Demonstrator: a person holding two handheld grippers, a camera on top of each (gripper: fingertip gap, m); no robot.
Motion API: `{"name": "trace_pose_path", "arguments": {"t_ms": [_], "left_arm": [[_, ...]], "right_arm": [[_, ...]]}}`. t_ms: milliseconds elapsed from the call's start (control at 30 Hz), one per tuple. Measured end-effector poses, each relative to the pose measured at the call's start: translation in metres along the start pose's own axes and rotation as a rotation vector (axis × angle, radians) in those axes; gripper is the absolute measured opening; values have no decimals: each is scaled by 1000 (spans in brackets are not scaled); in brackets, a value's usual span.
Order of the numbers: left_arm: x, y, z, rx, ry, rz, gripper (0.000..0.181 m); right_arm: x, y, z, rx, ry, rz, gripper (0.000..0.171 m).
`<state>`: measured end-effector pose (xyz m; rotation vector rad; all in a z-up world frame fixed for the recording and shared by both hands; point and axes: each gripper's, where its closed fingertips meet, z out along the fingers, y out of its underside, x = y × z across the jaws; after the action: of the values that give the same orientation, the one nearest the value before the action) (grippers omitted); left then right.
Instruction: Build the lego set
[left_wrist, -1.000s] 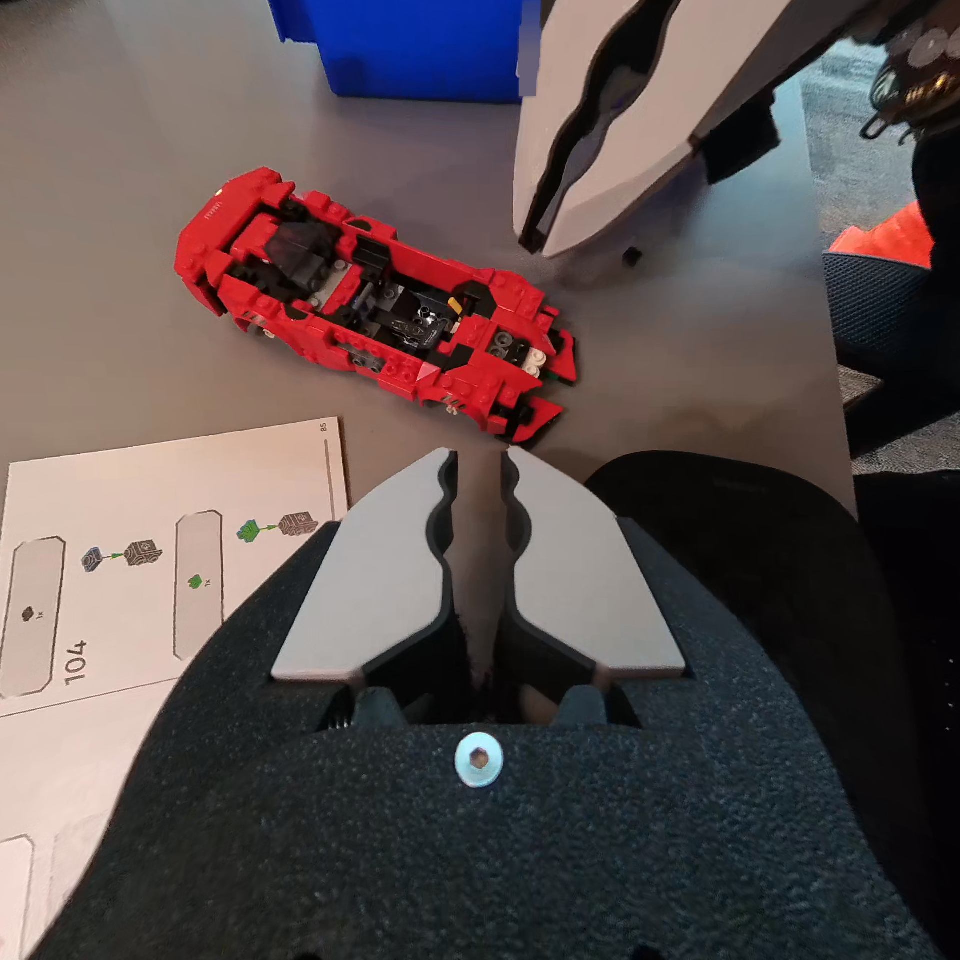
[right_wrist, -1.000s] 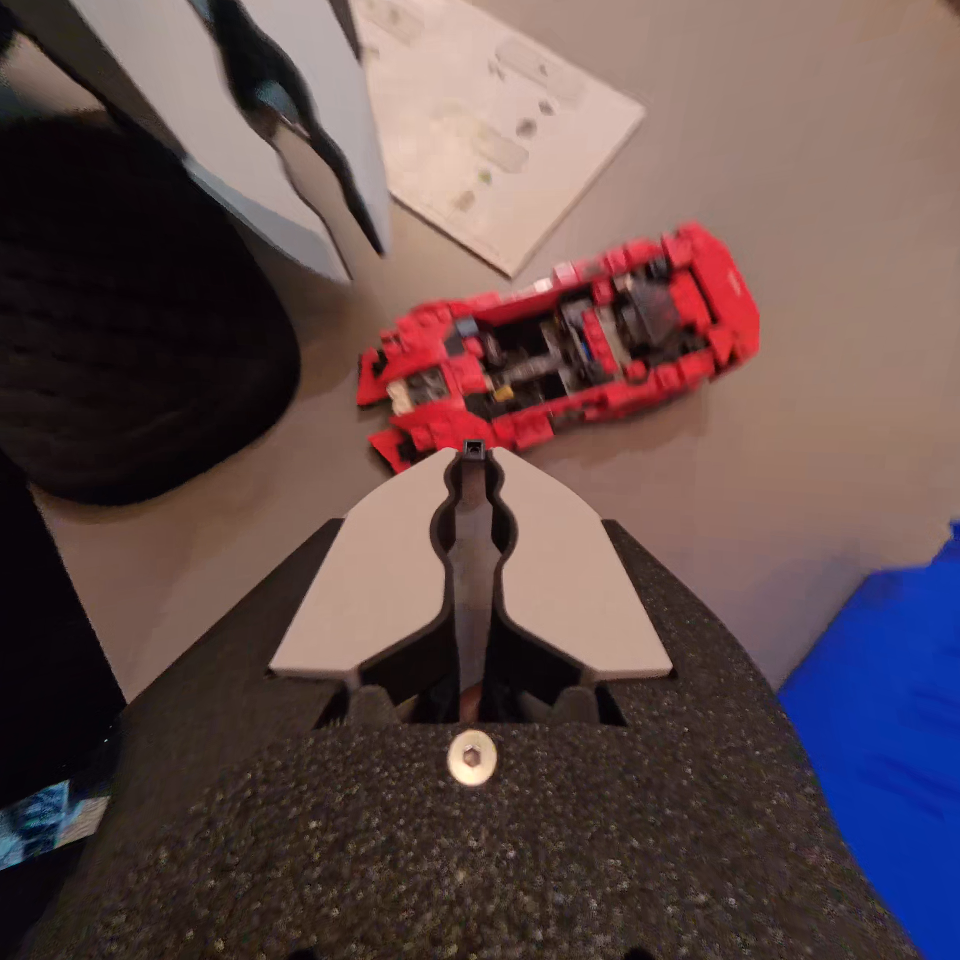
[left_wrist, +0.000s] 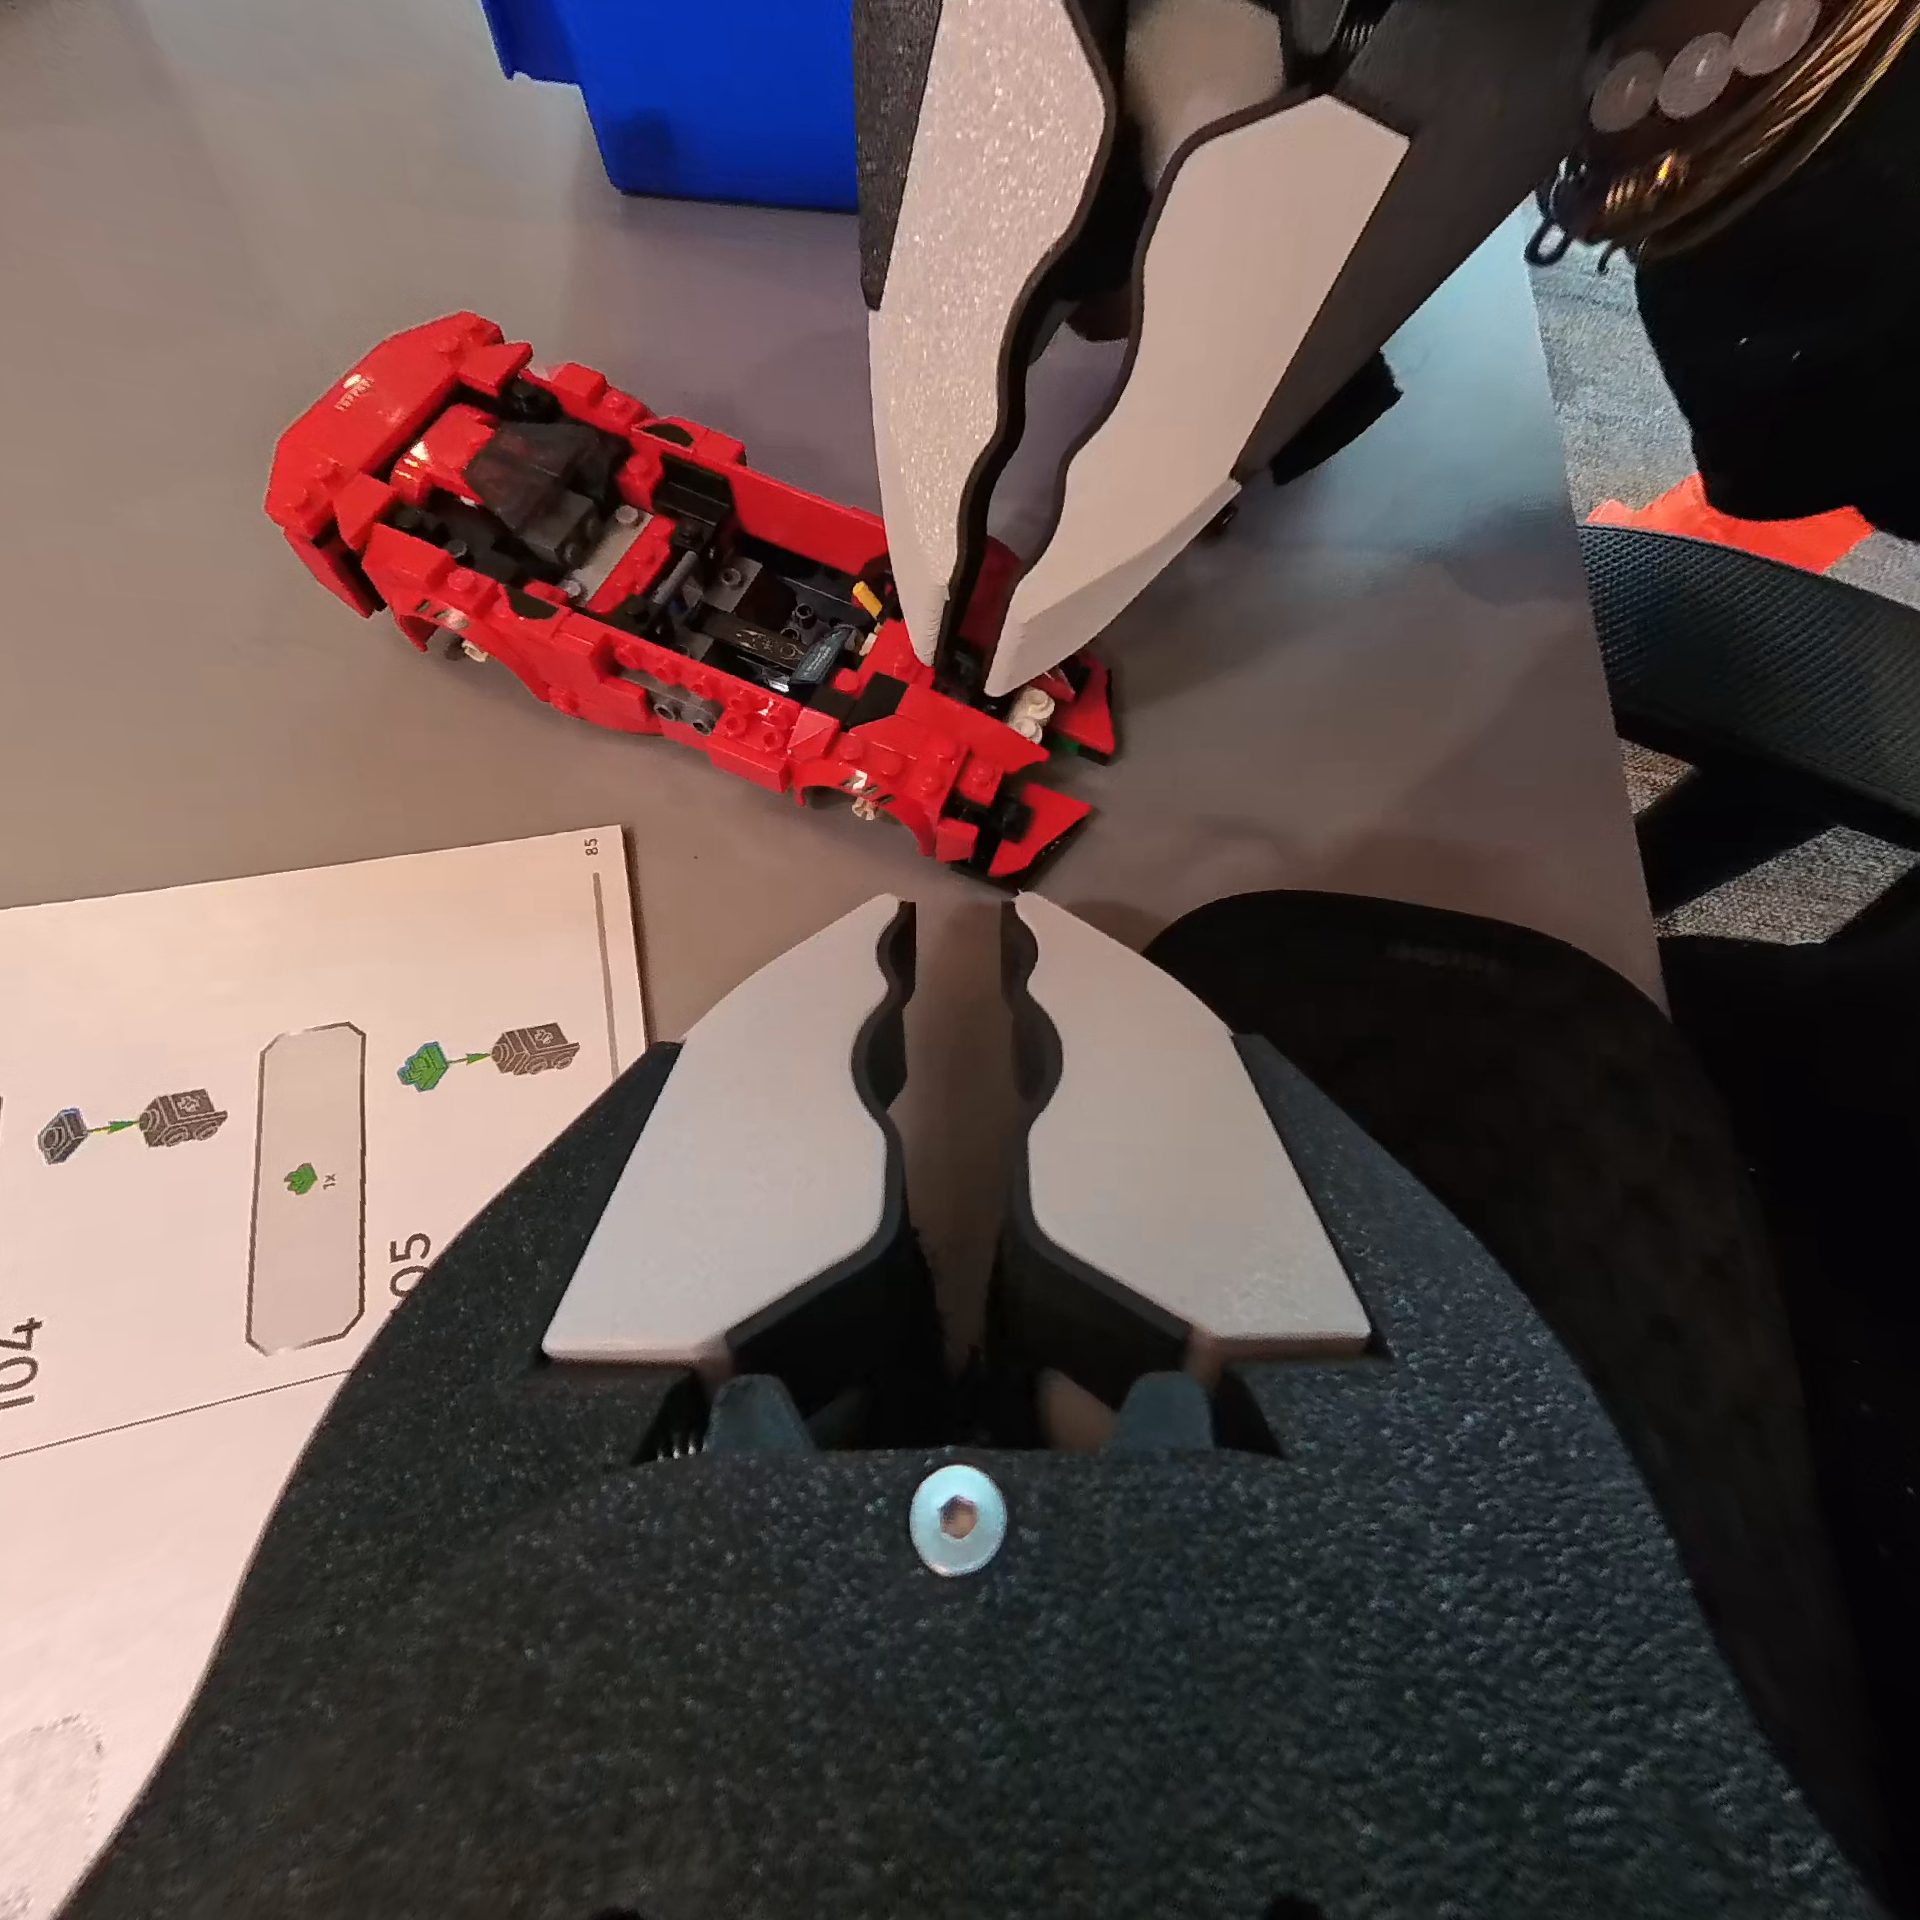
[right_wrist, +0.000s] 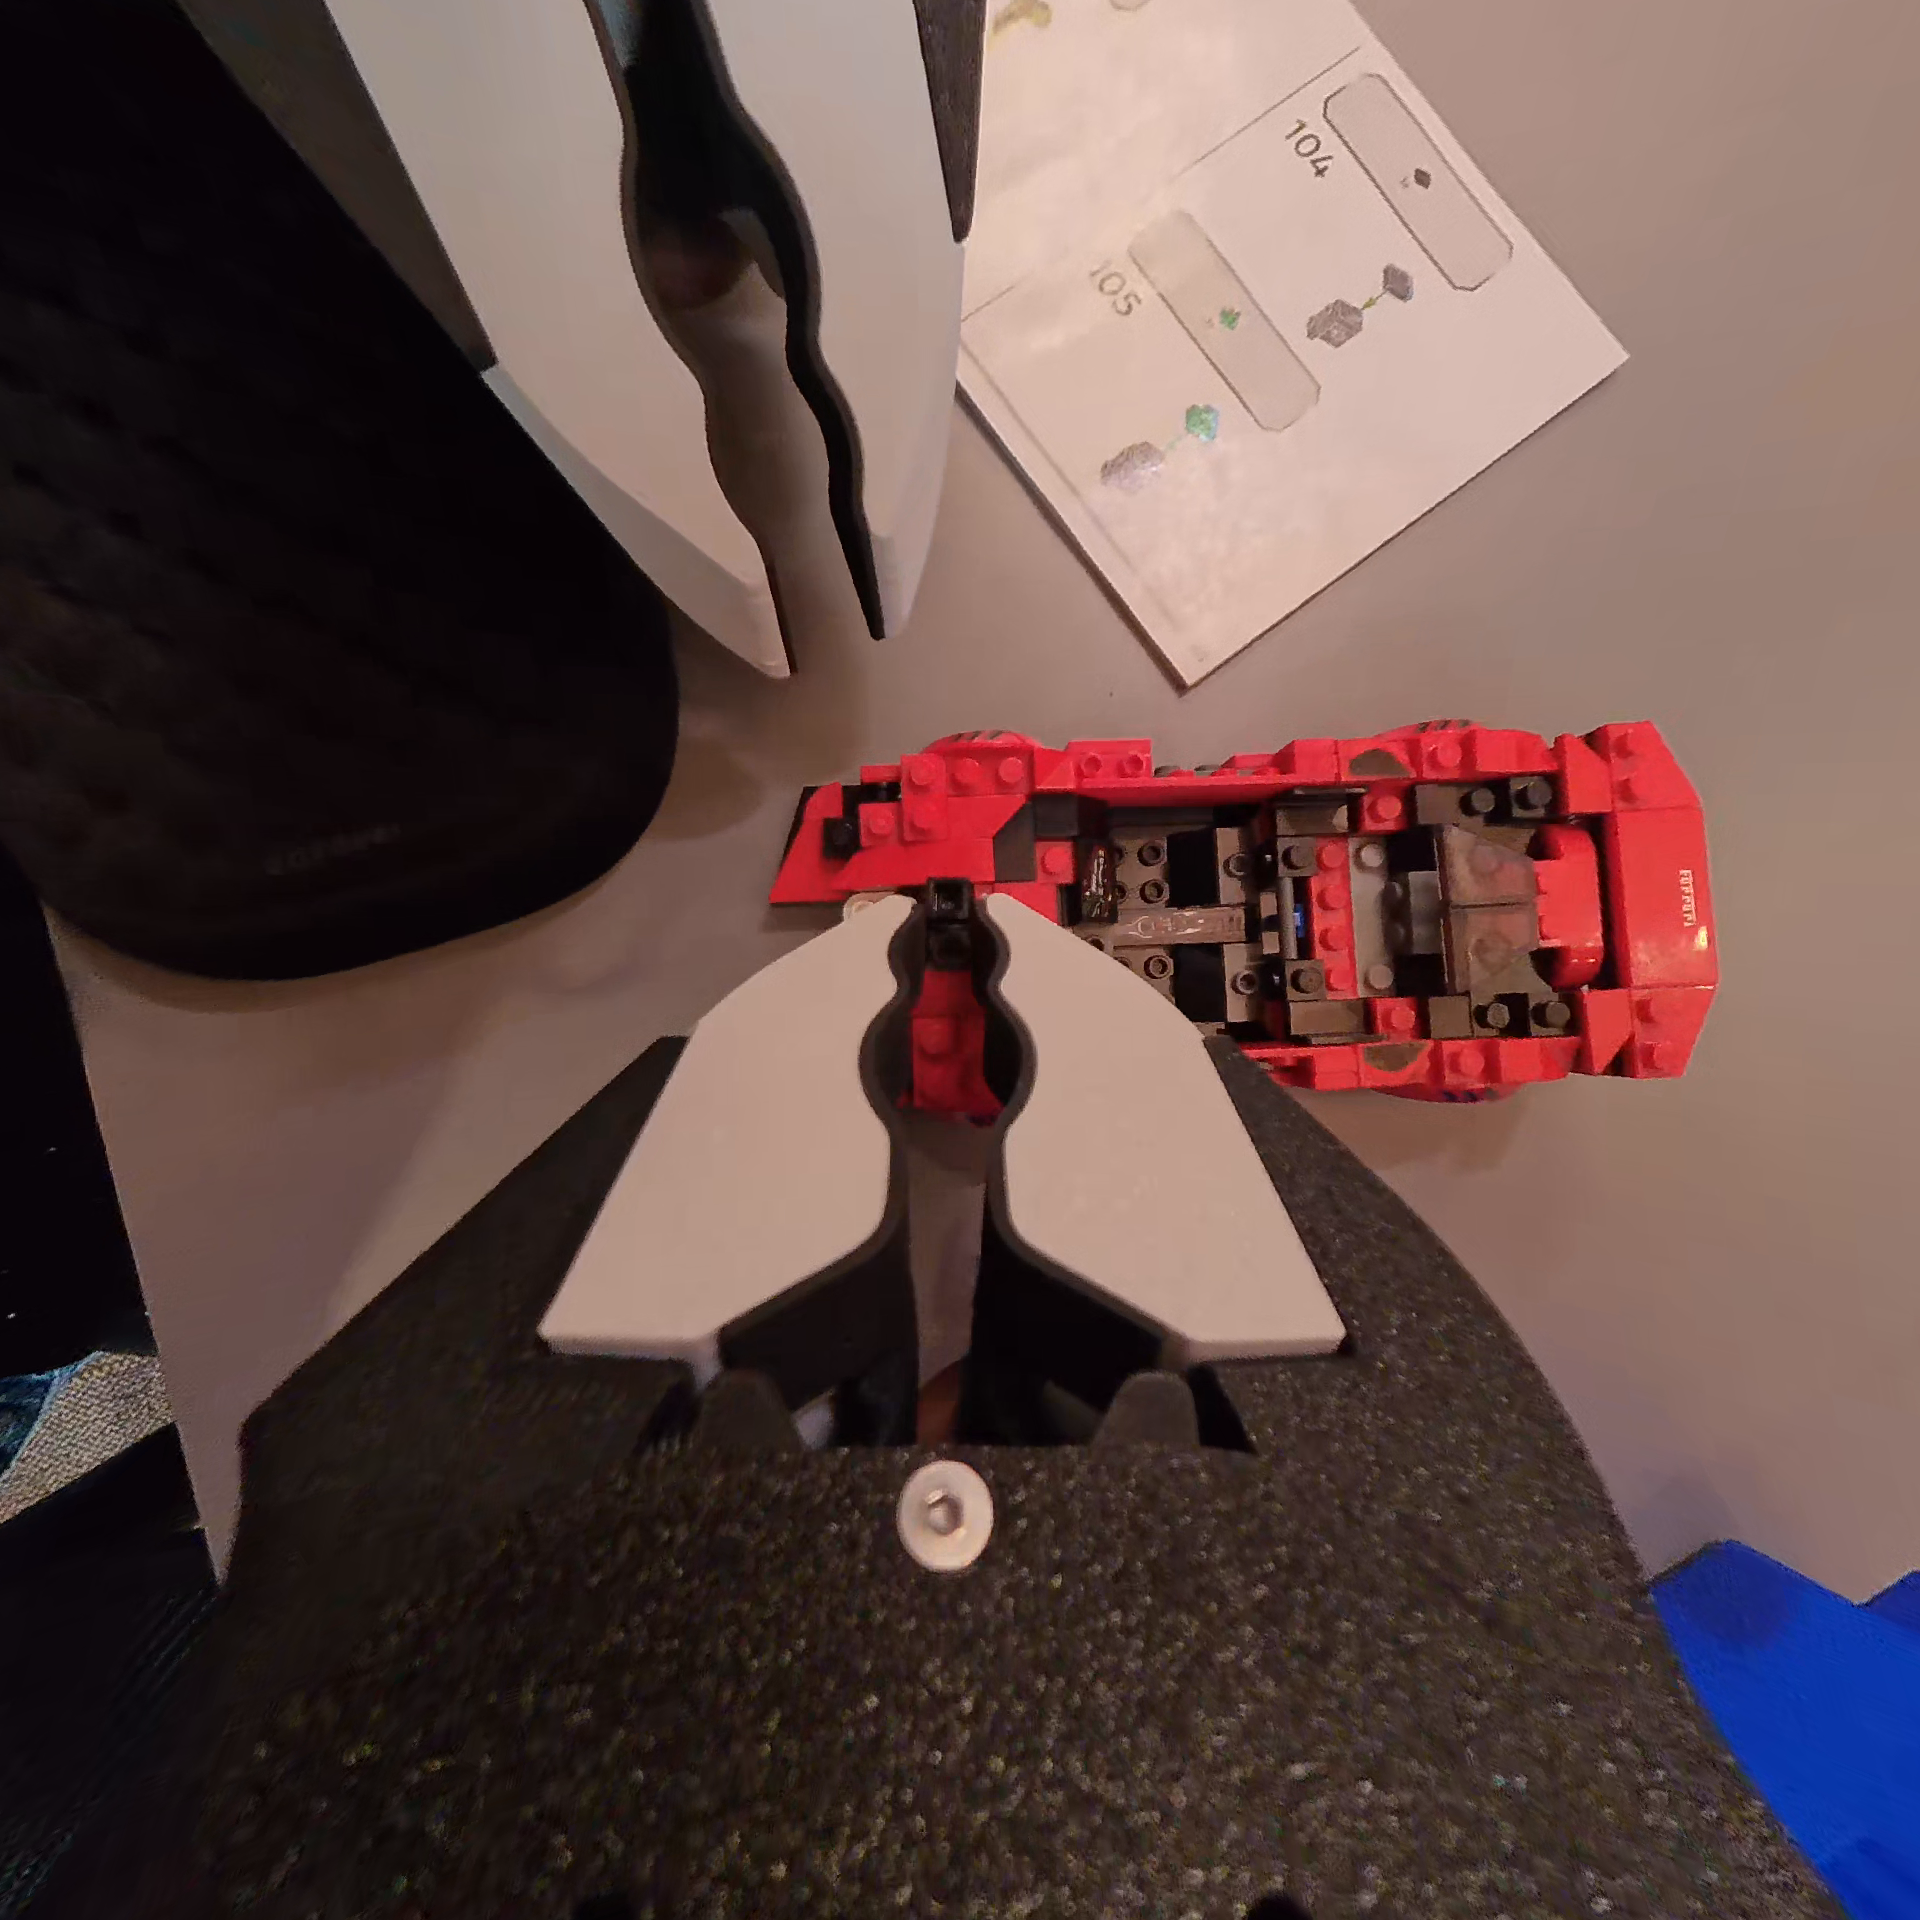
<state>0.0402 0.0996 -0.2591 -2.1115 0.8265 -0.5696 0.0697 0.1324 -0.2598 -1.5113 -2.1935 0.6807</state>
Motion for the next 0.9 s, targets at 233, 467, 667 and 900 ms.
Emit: {"name": "trace_pose_path", "arguments": {"t_ms": [233, 467, 667, 900], "left_arm": [[0, 1, -1, 3, 9, -3, 15], [0, 1, -2, 6, 10, -6, 15], [1, 1, -2, 9, 15, -6, 15], [2, 1, -3, 10, 19, -7, 15]], "right_arm": [[-1, 0, 0, -38, -21, -12, 10], [-2, 0, 1, -52, -30, -15, 11], [-3, 1, -1, -68, -37, -17, 13], [-3, 1, 0, -83, -35, -27, 15]]}}
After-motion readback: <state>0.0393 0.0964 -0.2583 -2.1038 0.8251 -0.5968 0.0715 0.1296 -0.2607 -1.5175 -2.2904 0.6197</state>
